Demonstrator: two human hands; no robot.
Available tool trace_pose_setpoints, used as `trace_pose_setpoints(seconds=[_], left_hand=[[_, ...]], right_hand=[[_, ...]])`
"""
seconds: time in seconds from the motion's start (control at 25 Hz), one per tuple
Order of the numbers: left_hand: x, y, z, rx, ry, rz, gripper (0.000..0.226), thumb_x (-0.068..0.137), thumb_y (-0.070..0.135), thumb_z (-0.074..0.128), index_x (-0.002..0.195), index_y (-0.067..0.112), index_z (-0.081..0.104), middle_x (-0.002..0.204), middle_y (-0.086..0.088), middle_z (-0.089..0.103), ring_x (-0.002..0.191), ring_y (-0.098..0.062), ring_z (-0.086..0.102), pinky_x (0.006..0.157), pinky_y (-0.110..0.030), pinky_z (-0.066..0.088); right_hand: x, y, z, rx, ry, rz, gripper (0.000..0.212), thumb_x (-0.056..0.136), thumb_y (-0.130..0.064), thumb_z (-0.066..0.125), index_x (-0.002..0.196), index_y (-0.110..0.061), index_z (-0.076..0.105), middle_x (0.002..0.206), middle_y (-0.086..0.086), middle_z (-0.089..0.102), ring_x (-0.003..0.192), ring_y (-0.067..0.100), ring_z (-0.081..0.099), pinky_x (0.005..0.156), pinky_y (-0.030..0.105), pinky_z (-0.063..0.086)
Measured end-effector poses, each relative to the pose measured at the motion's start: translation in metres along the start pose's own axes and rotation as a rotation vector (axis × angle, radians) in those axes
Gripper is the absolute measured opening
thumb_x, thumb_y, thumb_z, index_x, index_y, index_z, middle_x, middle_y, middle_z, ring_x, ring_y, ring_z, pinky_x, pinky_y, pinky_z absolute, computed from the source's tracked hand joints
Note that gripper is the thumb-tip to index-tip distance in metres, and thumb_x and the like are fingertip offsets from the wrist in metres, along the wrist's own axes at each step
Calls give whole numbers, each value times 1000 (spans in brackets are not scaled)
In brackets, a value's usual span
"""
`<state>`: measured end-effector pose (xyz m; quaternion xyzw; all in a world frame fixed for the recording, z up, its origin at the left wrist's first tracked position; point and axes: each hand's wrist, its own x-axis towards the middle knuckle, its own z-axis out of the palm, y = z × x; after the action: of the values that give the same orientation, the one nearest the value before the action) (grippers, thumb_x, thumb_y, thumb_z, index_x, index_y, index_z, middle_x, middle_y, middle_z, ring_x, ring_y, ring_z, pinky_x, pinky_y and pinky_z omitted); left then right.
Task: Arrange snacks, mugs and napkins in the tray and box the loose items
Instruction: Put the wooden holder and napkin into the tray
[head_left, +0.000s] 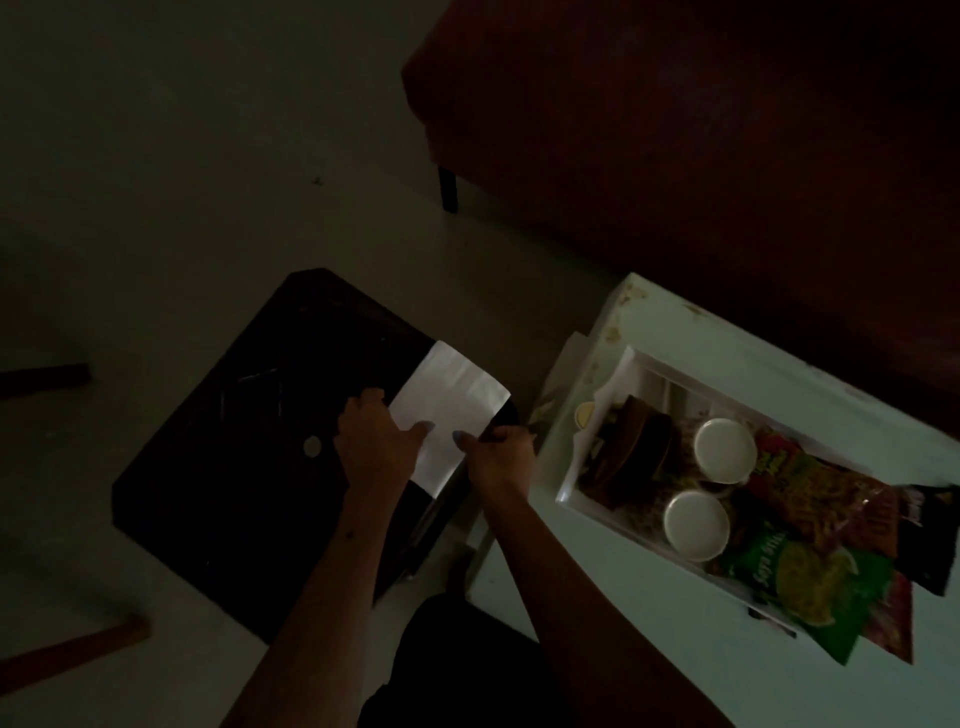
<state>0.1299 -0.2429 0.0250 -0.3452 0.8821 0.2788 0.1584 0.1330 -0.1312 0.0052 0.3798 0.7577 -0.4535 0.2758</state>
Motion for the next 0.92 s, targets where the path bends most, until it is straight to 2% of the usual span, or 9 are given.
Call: trace_pose_setpoints(seconds=[0.12, 0.2, 0.28, 0.4, 0.52, 0.6, 0.72, 0.8, 0.92], left_hand=[[2, -4, 0, 29, -6, 21, 65, 64, 31, 81, 113, -2, 54, 119, -25, 55, 110, -39, 53, 89, -52, 49], [3, -5, -2, -5, -3, 28, 56, 64, 30, 81, 105, -2, 59, 114, -25, 58, 106, -38, 55, 87, -49, 50], [4, -6, -3, -60, -8, 13, 51, 65, 26, 81, 101, -4, 59, 110, -25, 61, 101, -38, 58, 84, -47, 52], [0, -2, -3, -153, -40, -28, 49, 69, 17, 78, 107, -4, 55, 111, -25, 63, 100, -39, 61, 83, -46, 52], [-10, 6, 2, -133, -116, 81, 36, 78, 11, 70, 109, -3, 59, 112, -24, 65, 100, -37, 62, 85, -45, 52], [-26, 15, 8, -147, -154, 149, 27, 82, 11, 65, 106, -1, 61, 110, -22, 66, 99, -35, 63, 84, -40, 52], [-52, 31, 24, -208, -202, 226, 25, 85, 12, 61, 109, 3, 61, 112, -17, 66, 101, -30, 63, 79, -29, 48], [-68, 45, 38, -249, -244, 300, 25, 85, 11, 60, 109, 5, 63, 110, -17, 67, 99, -29, 64, 78, -27, 48], [-89, 70, 64, -212, -316, 403, 28, 82, 12, 62, 109, 5, 64, 107, -18, 69, 96, -31, 65, 82, -32, 52]], right_hand=[[-1, 2, 5, 51, -4, 16, 24, 72, -29, 78, 76, -15, 59, 92, 8, 70, 88, 26, 68, 79, 36, 56], [-1, 3, 5, 51, 13, 5, 23, 73, -27, 77, 80, -14, 60, 90, 4, 68, 88, 23, 67, 76, 31, 54], [-2, 5, 5, 68, 11, -4, 22, 74, -25, 76, 81, -15, 58, 90, 4, 67, 88, 24, 67, 78, 36, 56], [-3, 4, 2, 98, -19, -2, 26, 74, -20, 75, 92, -12, 59, 98, 9, 68, 90, 26, 67, 82, 45, 57], [-4, 3, -7, 66, -20, -77, 27, 73, -17, 73, 98, -10, 65, 96, 6, 70, 91, 25, 67, 78, 36, 56], [-7, 2, -21, 34, 44, -153, 20, 75, -17, 70, 95, -13, 68, 90, 3, 70, 84, 19, 66, 68, 25, 50], [-11, 7, -46, -36, 149, -230, 19, 82, -21, 63, 101, -17, 66, 99, 1, 71, 76, 9, 57, 56, 15, 39], [-13, 17, -69, -44, 243, -230, 20, 85, -23, 60, 104, -17, 64, 102, 1, 72, 79, 12, 61, 59, 16, 38], [-11, 37, -105, -72, 371, -174, 22, 85, -25, 58, 104, -15, 63, 101, 5, 72, 92, 26, 66, 67, 22, 40]])
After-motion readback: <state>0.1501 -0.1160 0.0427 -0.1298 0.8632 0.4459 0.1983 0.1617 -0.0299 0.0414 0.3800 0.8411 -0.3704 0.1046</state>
